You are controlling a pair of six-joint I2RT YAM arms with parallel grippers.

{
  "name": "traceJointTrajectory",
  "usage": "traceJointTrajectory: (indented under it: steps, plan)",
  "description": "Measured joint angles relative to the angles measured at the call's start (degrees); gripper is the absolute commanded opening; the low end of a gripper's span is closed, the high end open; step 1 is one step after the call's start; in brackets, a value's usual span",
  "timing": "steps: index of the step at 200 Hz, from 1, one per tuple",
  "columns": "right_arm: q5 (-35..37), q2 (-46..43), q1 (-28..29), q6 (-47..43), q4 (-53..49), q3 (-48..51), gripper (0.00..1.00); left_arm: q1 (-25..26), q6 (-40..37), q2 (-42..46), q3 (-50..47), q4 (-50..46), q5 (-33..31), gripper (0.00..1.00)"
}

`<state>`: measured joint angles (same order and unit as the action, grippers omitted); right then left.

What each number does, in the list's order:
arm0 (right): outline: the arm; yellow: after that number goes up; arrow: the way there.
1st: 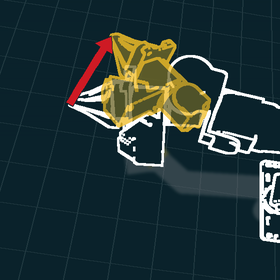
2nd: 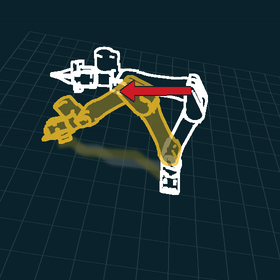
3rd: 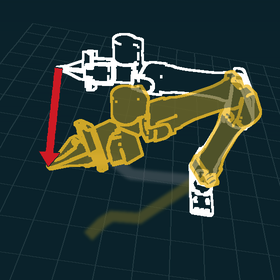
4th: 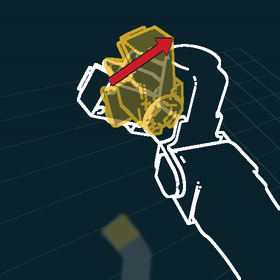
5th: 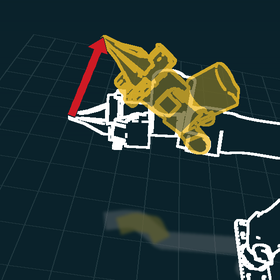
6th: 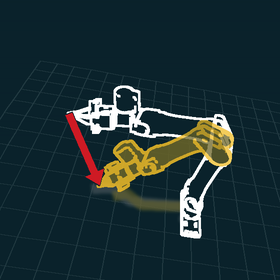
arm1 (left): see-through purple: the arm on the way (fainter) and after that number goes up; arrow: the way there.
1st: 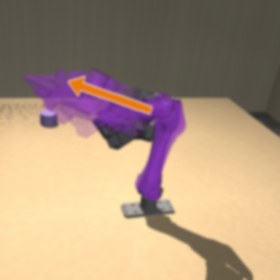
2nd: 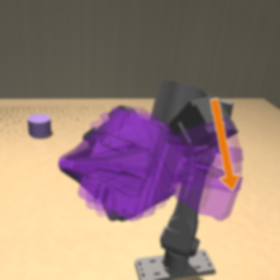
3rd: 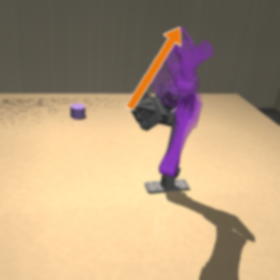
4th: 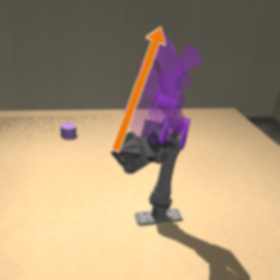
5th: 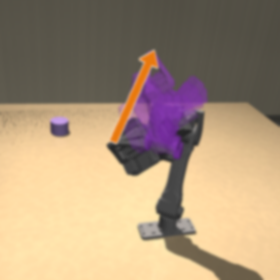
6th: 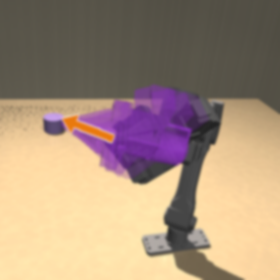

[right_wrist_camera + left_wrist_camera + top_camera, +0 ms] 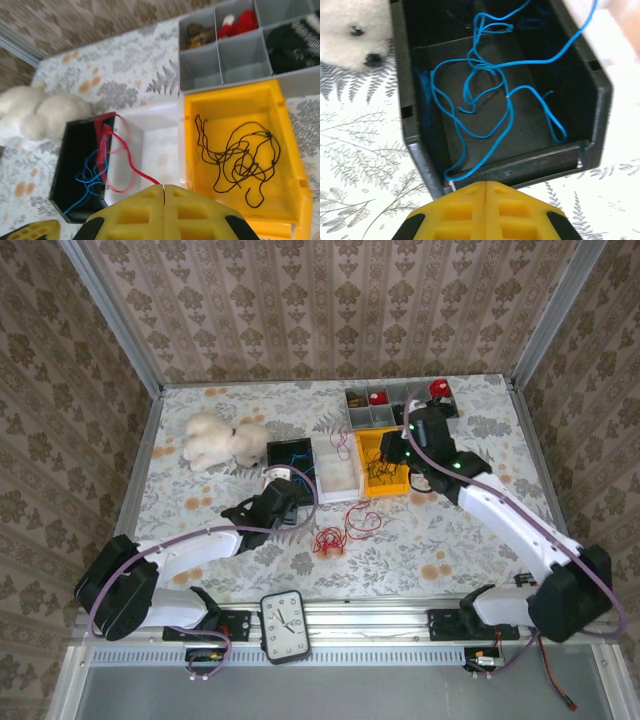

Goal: Untangle the cables

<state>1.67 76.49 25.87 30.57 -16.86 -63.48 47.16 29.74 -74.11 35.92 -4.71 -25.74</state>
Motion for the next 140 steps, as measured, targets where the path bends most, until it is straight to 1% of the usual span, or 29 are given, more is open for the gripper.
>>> traceJointTrajectory:
  steps: [31,88,100,109,124,131,140]
  plan:
    - [0.55,8.79,1.95,0.31,-0.15,-4.39,0.01,-0.24,1.49,1.79,-1.07,-0.28,-1.75,0.0]
    - [4.0,22.25,4.83,0.48,-3.58,-14.45,0.03,-0.7,2.03,2.89,-1.46,-0.42,-2.21,0.0]
    - [4.28,25.18,5.27,0.44,-3.93,-16.52,0.05,-0.7,2.03,2.89,-1.46,-0.42,-2.21,0.0]
    - [4.42,27.39,5.53,0.28,-4.31,-18.21,0.1,-0.7,2.03,2.89,-1.46,-0.42,-2.21,0.0]
    - [4.57,31.19,5.92,-0.07,-5.05,-20.94,0.32,-0.7,2.03,2.91,-1.51,-0.42,-2.21,0.0]
    - [4.59,32.5,6.1,-0.17,-5.25,-21.62,0.39,-0.7,2.03,2.97,-1.55,-0.42,-2.21,0.0]
    - [4.81,33.31,6.36,-0.26,-5.6,-21.66,0.46,-0.7,2.03,3.13,-1.62,-0.44,-2.21,0.0]
